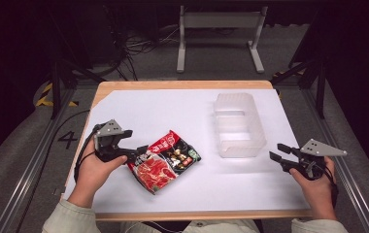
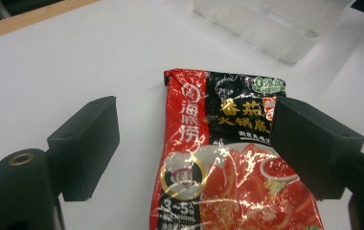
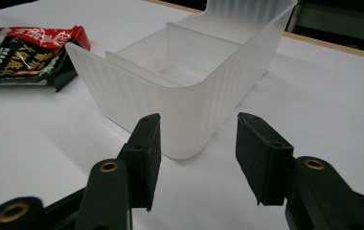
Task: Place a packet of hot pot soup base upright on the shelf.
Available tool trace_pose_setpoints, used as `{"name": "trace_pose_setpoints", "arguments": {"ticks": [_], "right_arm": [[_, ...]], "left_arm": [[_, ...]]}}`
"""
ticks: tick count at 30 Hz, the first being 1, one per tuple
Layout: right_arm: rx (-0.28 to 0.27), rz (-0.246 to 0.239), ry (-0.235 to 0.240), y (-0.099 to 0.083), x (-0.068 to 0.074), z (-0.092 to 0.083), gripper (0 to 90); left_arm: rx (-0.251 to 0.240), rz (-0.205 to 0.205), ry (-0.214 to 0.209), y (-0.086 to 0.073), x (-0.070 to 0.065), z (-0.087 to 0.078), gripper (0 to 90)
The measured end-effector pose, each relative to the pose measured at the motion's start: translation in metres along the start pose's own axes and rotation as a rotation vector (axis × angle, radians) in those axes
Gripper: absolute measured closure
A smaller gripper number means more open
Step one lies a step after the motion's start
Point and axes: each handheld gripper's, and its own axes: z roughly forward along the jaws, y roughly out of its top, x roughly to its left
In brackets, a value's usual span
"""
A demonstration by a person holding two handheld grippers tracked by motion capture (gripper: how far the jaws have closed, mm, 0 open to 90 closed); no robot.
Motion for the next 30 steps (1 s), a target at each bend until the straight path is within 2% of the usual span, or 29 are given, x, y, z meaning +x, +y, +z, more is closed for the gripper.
{"name": "trace_pose_setpoints", "arguments": {"ticks": [5, 9, 15, 16, 18, 22, 24, 26, 28, 30], "right_arm": [[0.004, 0.000, -0.003, -0.002, -0.002, 0.000, 51.3], [0.003, -0.002, -0.004, -0.005, -0.003, -0.002, 50.8], [0.004, 0.002, 0.001, -0.006, -0.003, -0.002, 51.9], [0.007, -0.002, -0.002, -0.006, -0.002, -0.002, 52.0], [0.009, -0.003, -0.003, -0.007, -0.001, -0.003, 52.0], [0.009, -0.001, -0.006, -0.007, -0.001, -0.003, 51.9], [0.012, -0.003, -0.010, -0.007, 0.000, -0.002, 51.8], [0.013, -0.008, -0.012, -0.007, 0.000, -0.002, 51.8], [0.008, -0.010, -0.011, -0.008, 0.000, -0.001, 51.8], [0.003, -0.011, -0.012, -0.008, 0.000, -0.001, 51.5]], "left_arm": [[-0.003, 0.014, 0.000, 0.009, 0.002, 0.008, 17.5], [0.026, 0.023, 0.016, 0.018, 0.010, 0.019, 17.8], [0.030, -0.004, -0.008, 0.026, 0.021, 0.031, 19.4], [0.025, -0.022, -0.022, 0.028, 0.027, 0.038, 20.8], [0.018, -0.032, -0.034, 0.029, 0.031, 0.043, 21.4], [-0.003, -0.030, -0.050, 0.032, 0.039, 0.052, 24.9], [0.006, -0.033, -0.050, 0.035, 0.043, 0.060, 26.5], [0.013, -0.035, -0.056, 0.036, 0.044, 0.062, 30.3], [0.014, -0.050, -0.086, 0.040, 0.043, 0.068, 30.5], [0.018, -0.047, -0.090, 0.041, 0.043, 0.069, 30.3]]}}
